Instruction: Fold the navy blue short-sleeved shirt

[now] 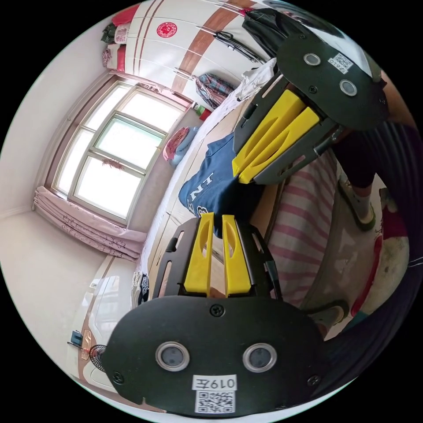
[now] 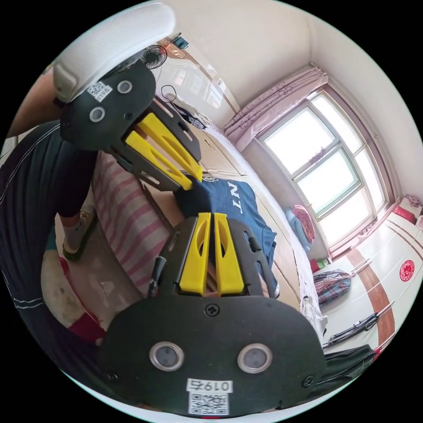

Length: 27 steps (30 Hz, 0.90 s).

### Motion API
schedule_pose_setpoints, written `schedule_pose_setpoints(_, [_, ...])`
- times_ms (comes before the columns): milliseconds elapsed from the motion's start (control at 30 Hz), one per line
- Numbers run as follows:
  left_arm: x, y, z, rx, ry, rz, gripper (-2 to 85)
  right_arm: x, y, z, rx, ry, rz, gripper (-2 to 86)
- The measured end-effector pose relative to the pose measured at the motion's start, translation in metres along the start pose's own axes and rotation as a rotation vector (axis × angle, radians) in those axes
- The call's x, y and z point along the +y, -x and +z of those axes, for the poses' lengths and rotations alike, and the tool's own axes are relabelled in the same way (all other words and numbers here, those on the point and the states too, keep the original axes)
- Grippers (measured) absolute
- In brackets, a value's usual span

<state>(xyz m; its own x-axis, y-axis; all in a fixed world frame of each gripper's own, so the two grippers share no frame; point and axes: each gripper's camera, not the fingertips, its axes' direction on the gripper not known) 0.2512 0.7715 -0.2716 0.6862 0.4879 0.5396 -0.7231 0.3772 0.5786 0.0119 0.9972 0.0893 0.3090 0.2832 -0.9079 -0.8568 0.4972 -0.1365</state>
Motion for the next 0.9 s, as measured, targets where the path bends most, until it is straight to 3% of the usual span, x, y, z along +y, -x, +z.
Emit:
schedule_pose_setpoints(100, [0.005,-0.005,0.003,0.007,-0.005,0.016,1.1,-0.028,0.008,-0.014,-0.044,0.030,-0.006,0.8])
schedule_pose_setpoints(467, [0.008,-0.017,0.003,-0.032,-0.043,0.002,0.6,-0.140,0.012,-0.121,0.119,0.149,-0.201,6.3])
schedule_pose_setpoints(667, [0.009,-0.027,0.002,-0.064,-0.065,0.060,0.7,-0.235,0.007,-0.176,0.196,0.180,-0.252,0.0])
schedule_pose_setpoints(900, [0.012,-0.042,0.006,-0.092,-0.054,0.126,0.8,-0.350,-0.010,-0.256,0.109,0.192,-0.227,-0.4])
